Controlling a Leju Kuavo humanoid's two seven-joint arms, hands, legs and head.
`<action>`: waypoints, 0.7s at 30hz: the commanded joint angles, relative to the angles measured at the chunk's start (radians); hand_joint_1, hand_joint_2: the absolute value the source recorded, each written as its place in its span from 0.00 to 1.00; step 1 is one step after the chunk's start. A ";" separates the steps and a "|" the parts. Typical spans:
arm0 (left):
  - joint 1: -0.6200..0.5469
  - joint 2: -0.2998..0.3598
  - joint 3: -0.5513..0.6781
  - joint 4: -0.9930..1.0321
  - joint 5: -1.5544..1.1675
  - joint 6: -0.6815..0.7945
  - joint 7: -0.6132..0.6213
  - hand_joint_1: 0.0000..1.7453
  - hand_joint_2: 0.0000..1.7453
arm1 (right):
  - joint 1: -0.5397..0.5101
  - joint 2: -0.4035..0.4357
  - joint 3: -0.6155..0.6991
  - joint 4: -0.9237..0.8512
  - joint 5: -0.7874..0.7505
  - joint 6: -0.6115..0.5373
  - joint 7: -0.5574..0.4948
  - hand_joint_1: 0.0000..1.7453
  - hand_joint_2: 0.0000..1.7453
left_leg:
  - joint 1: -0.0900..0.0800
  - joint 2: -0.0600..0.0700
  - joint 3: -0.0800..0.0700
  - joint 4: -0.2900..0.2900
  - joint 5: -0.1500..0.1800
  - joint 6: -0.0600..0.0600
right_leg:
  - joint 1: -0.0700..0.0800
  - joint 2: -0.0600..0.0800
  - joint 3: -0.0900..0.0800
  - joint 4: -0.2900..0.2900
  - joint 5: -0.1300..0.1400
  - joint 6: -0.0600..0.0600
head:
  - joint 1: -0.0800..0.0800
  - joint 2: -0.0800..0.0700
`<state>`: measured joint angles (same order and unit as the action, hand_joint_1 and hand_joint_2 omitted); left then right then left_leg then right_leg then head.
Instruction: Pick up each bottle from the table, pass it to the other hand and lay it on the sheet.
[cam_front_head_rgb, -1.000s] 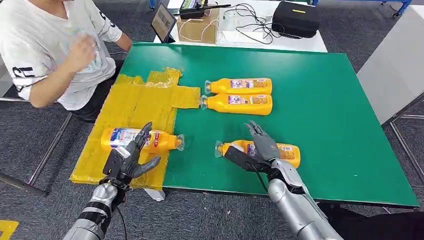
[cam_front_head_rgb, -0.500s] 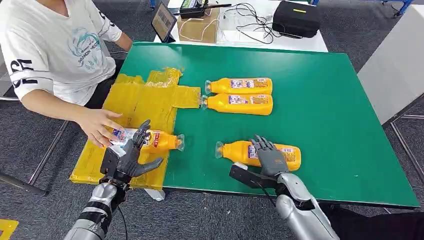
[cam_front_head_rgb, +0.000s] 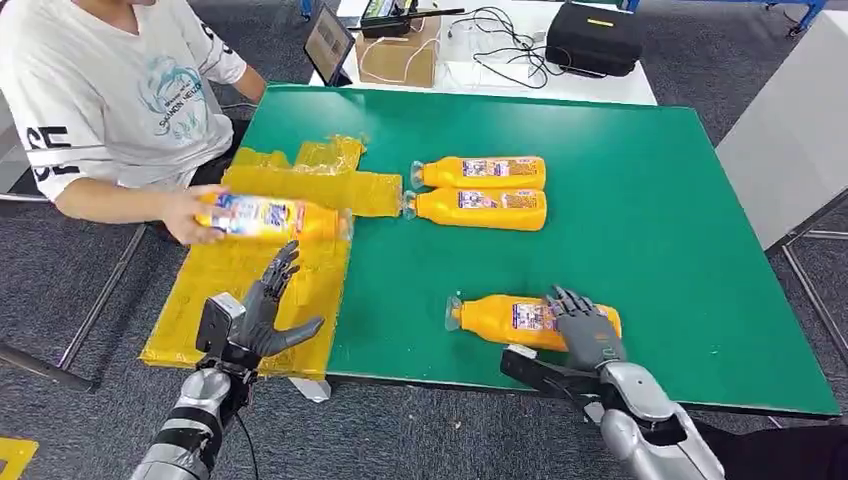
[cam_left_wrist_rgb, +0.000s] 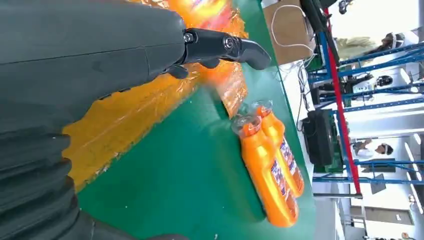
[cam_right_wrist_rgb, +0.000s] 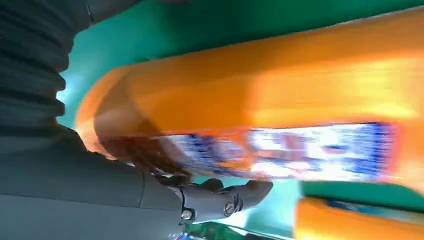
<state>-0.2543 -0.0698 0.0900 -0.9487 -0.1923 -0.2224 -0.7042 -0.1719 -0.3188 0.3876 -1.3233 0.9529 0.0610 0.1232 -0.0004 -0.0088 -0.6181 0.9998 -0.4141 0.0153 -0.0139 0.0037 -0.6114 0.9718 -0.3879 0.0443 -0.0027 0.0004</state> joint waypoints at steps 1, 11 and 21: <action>-0.011 -0.024 0.038 0.006 -0.014 -0.007 0.006 0.00 1.00 | 0.021 -0.049 -0.023 -0.007 0.006 0.033 0.013 0.00 1.00 | 0.000 -0.001 0.002 0.000 -0.001 -0.001 | 0.000 -0.001 0.003 -0.001 -0.001 -0.001 | 0.000 0.000; -0.047 -0.029 0.013 0.048 -0.019 -0.017 0.006 0.00 1.00 | -0.177 0.024 0.015 0.404 0.016 0.055 -0.015 0.00 1.00 | 0.002 0.002 0.004 -0.001 -0.001 -0.001 | 0.002 0.001 0.004 -0.002 0.000 -0.002 | 0.000 0.000; -0.076 -0.014 -0.011 0.086 0.022 -0.061 0.006 0.00 1.00 | -0.177 0.036 0.032 0.444 -0.110 0.056 -0.097 1.00 1.00 | 0.002 0.003 0.011 -0.001 -0.001 -0.001 | 0.002 -0.001 0.010 -0.002 0.000 -0.002 | 0.000 0.000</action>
<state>-0.2771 -0.0869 0.0977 -0.9461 -0.1999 -0.2521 -0.7027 -0.3584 -0.3117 0.3723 -1.0175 0.9019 0.0973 0.0542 -0.0004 -0.0043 -0.6093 0.9996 -0.4151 0.0159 -0.0137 0.0052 -0.6051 0.9714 -0.3875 0.0439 -0.0027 0.0000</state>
